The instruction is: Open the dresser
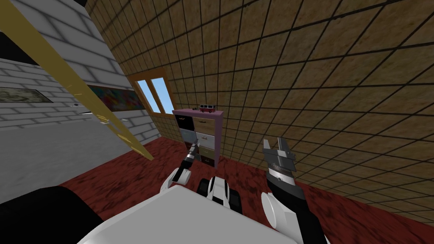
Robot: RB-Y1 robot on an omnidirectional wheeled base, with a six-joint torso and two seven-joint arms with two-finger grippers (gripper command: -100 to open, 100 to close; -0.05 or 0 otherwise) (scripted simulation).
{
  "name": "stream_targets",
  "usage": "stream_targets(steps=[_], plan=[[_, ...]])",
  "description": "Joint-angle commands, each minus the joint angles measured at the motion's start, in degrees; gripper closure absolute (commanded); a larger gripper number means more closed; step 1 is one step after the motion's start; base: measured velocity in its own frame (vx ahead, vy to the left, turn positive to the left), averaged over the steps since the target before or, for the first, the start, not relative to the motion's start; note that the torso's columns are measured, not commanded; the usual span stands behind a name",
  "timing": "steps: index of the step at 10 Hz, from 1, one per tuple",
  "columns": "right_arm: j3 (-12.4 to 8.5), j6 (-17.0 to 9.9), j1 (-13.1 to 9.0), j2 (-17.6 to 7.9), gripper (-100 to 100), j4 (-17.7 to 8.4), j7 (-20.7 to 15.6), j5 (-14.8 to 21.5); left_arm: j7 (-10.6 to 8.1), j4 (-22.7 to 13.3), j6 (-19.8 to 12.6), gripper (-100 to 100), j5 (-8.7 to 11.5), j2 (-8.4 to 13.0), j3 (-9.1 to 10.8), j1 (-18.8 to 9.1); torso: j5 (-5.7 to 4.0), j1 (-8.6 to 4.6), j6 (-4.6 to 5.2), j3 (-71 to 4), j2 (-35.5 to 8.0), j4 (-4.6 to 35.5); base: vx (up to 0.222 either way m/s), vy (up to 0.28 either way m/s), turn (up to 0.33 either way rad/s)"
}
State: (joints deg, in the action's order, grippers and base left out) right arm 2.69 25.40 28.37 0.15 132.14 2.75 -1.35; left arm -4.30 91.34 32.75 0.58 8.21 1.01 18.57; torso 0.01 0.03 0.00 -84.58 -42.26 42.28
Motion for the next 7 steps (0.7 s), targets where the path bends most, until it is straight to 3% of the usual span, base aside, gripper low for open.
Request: stream_targets(steps=[1,4,7], plan=[[0.0,0.0,0.0,0.0,0,0.0,0.0,0.0,0.22,-3.3,0.3,-100,-0.1,-1.0,-0.07,-0.8,-0.02,-0.07,0.00,0.0,0.0,0.0,0.098,-0.030,-0.019],[0.0,0.0,0.0,0.0,0,0.0,0.0,0.0,0.48,-6.9,0.5,-100,-0.1,-3.1,-0.12,-1.9,0.00,0.02,0.00,0.0,-0.1,0.0,0.084,-0.014,-0.018],[0.0,0.0,0.0,0.0,0,0.0,0.0,0.0,0.64,-9.2,0.6,-100,-0.2,-6.7,-0.15,-2.7,-0.01,-0.03,0.00,0.0,-0.1,0.0,0.054,-0.007,-0.012]])
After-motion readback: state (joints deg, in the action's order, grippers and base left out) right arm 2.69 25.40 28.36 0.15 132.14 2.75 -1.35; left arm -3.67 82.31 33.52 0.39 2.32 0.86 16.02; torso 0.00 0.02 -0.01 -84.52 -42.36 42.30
